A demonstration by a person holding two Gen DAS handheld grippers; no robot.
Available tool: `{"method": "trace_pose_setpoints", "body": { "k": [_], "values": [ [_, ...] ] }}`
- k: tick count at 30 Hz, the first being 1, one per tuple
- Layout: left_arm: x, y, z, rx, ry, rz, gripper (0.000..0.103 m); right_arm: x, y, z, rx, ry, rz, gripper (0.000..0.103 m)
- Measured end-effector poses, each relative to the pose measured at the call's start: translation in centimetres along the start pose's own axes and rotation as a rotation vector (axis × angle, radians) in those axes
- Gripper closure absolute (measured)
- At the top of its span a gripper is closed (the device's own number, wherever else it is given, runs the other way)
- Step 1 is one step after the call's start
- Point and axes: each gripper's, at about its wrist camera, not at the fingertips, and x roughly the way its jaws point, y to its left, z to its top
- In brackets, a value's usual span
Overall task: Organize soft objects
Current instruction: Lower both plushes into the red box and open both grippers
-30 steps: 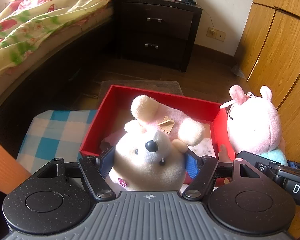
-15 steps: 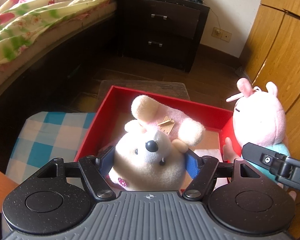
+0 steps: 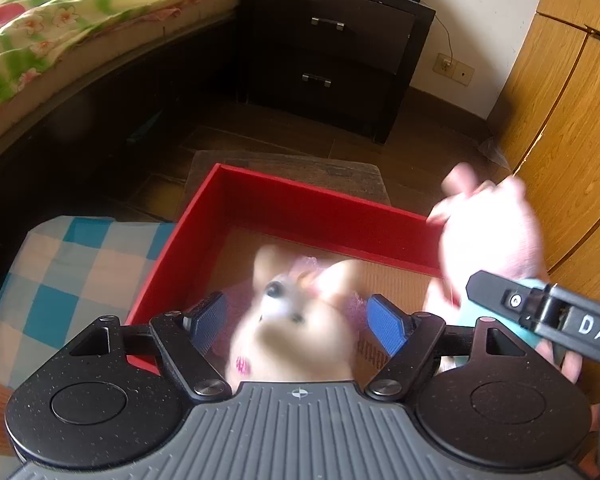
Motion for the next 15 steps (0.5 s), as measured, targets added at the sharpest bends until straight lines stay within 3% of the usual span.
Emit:
{"method": "trace_pose_setpoints", "body": {
  "k": [15],
  "values": [
    [-3.2,-1.4,-0.3,0.059,-0.027,0.034,0.013,-3.7,-0.9,0.6,0.018,-0.045,0.016,0.053]
  ]
}}
